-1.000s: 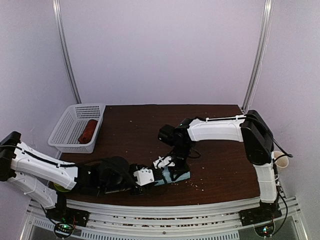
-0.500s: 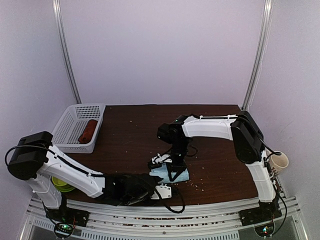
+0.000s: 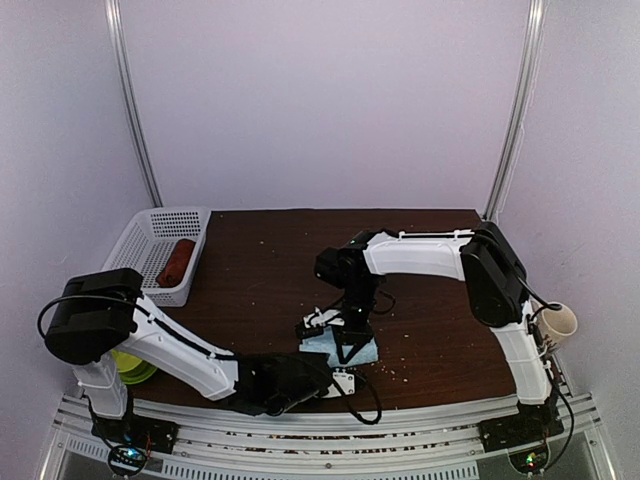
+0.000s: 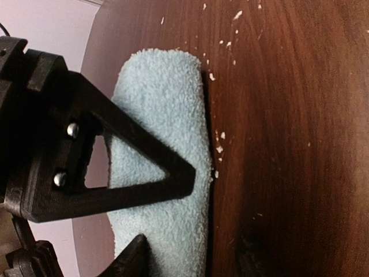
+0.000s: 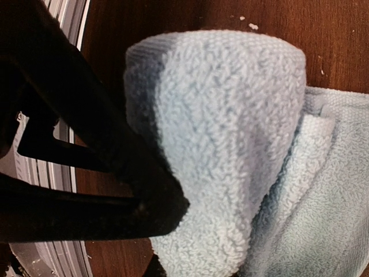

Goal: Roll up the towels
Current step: Move the towel to the center of the board.

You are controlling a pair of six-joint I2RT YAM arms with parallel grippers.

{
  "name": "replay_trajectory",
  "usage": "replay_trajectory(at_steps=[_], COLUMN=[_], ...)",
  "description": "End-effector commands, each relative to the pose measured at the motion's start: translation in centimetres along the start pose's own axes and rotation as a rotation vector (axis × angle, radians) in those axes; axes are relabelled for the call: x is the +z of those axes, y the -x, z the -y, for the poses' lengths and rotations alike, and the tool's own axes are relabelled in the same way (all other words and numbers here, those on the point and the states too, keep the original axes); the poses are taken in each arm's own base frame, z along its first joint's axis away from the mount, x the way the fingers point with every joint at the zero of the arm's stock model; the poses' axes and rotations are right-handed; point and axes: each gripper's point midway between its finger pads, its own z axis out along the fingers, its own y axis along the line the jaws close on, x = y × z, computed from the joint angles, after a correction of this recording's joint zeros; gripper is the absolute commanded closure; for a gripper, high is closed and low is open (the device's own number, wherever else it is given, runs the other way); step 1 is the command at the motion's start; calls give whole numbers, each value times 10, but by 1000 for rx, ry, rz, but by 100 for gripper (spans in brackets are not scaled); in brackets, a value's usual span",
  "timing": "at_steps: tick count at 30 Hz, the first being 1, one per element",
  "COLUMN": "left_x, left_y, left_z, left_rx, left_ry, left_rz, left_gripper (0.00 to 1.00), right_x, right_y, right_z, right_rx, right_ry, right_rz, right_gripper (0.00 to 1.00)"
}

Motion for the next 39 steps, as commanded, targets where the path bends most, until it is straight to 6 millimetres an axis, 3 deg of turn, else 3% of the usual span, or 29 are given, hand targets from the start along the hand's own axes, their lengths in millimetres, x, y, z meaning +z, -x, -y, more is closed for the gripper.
replay_trajectory(at_steps=[1, 6, 11, 16, 23, 26, 32, 39], left_x=[10, 15, 17, 20, 25, 26, 22, 28], left_y=[-3, -9, -12, -12, -14, -10, -1, 12], left_z=[1, 3, -1, 8, 27, 35, 29, 19], left_rx=[28, 39, 40, 39, 33, 16, -89, -226], left_ry=[26, 46, 68, 14, -107, -171, -262, -349], left_rz=[-50, -84, -99, -99, -105, -103, -76, -80], left_gripper=[49, 64, 70, 100, 100, 100, 100, 100], right_x=[36, 35, 36, 33, 23, 6, -51, -119], right_y=[-30, -33, -35, -34, -29, -23, -11, -28], right_z=[-8, -11, -14, -16, -13, -8, 9, 49], right_rx=[38, 28, 21, 13, 0, -12, -22, 125], right_ry=[112, 135, 157, 158, 126, 82, -76, -309], right_rz=[-110, -119, -130, -127, -113, -79, 28, 191], right_gripper=[89, 88, 88, 80, 70, 60, 38, 20])
